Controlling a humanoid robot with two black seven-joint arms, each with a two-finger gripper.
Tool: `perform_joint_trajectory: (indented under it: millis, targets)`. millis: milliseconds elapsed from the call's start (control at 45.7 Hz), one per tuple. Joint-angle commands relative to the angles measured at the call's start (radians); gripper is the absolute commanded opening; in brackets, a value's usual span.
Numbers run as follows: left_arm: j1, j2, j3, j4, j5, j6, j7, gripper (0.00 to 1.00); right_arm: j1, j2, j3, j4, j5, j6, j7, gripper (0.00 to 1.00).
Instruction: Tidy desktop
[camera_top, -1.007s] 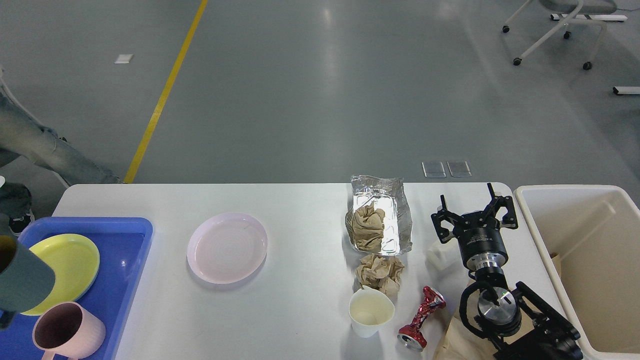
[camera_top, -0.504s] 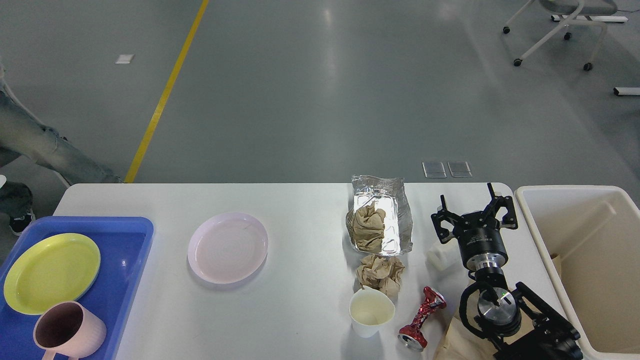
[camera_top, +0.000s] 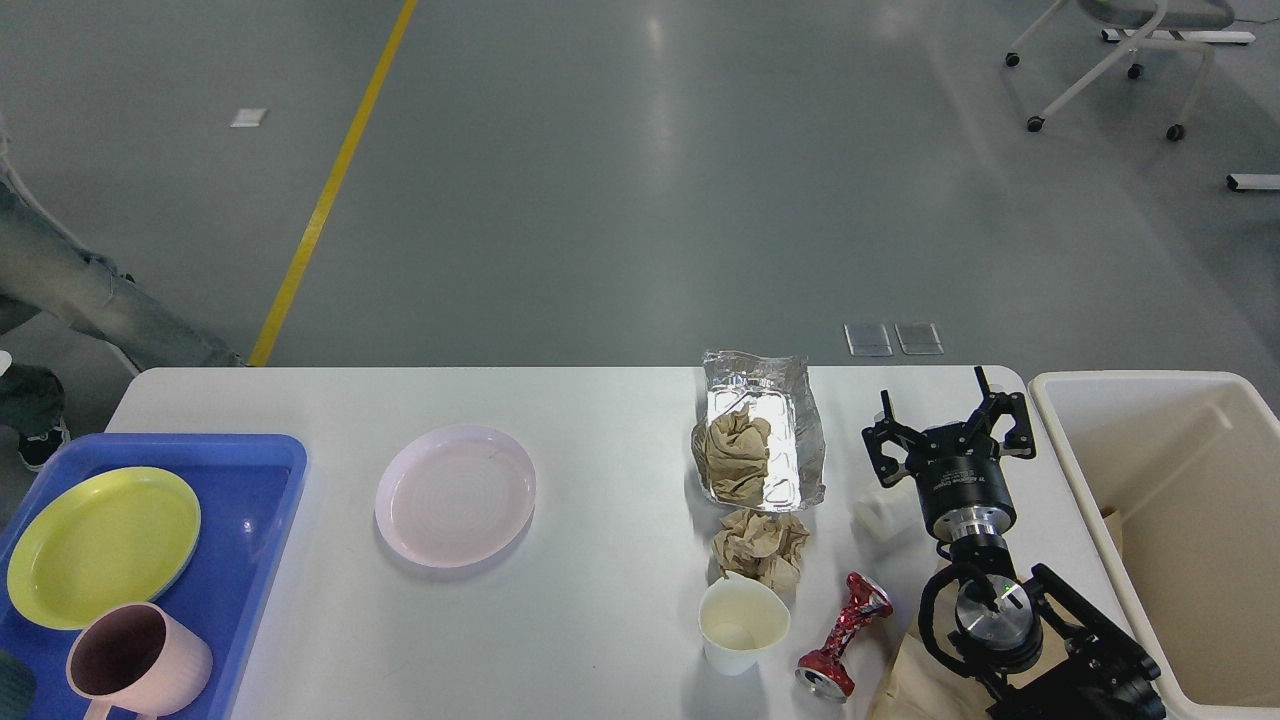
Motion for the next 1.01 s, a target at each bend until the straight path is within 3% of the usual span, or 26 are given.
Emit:
perform_joint_trajectory:
  millis: [0,175,350,416,526,569,832,985]
  targets:
    - [0.017,-0.01,-0.03,0.007,-0.001,0.026,0.004,0.02,0.0,0.0,0.0,0.0,-0.001,0.0,0.0,1.0]
    - [0.021,-0.015,-0.034,0.007,-0.006,0.049,0.001,0.07,0.0,0.0,0.0,0.0,-0.001,0.0,0.0,1.0]
    - [0.023,-0.018,-0.033,0.005,-0.015,0.096,-0.002,0.28,0.0,0.0,0.0,0.0,-0.001,0.0,0.0,1.0]
    - [0.024,-0.016,-0.033,0.005,-0.015,0.109,-0.005,0.44,0.0,0.0,0.0,0.0,0.001,0.0,0.0,1.0]
    - [0.026,-0.013,-0.033,-0.003,-0.018,0.139,-0.005,0.87,0.0,0.0,0.0,0.0,-0.001,0.0,0.0,1.0]
    - [0.026,-0.013,-0.033,-0.009,-0.018,0.141,-0.005,0.95,0.0,0.0,0.0,0.0,0.001,0.0,0.0,1.0]
    - [-0.006,0.056,-0.013,-0.13,-0.061,0.132,-0.005,0.96,0.0,0.0,0.0,0.0,0.001,0.0,0.0,1.0]
    - [-0.17,0.104,0.077,-0.211,-0.061,0.09,-0.005,0.96,0.0,0.0,0.0,0.002,0.001,0.0,0.0,1.0]
